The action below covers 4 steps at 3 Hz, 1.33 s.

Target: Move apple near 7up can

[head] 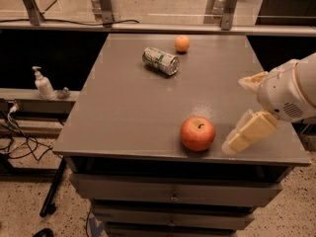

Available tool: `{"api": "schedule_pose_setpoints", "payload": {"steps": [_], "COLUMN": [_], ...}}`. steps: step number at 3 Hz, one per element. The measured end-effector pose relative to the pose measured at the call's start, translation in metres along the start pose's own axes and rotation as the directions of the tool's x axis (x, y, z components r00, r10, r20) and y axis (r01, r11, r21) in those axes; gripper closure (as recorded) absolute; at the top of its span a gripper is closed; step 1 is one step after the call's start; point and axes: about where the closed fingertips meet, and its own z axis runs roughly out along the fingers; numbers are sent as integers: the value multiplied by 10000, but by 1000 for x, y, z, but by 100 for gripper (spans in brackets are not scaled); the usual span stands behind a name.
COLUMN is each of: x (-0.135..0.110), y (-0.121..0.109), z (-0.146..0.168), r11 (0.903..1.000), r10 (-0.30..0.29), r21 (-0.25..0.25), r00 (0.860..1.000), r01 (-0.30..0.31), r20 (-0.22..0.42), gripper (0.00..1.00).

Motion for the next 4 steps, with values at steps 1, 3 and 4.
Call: {"api": "schedule_pose_setpoints", "payload": {"steps": [1,3,4], "x": [-12,-21,-22], "y": [1,27,30], "z": [30,67,76], "r11": [9991,9925,9888], "r10": [343,856,1102], "r21": [-256,-995,-1177], "r00": [9961,9858,9816], "r01": [-324,-716,-922], "r20": [816,1443,1562], "gripper": [0,16,40]}}
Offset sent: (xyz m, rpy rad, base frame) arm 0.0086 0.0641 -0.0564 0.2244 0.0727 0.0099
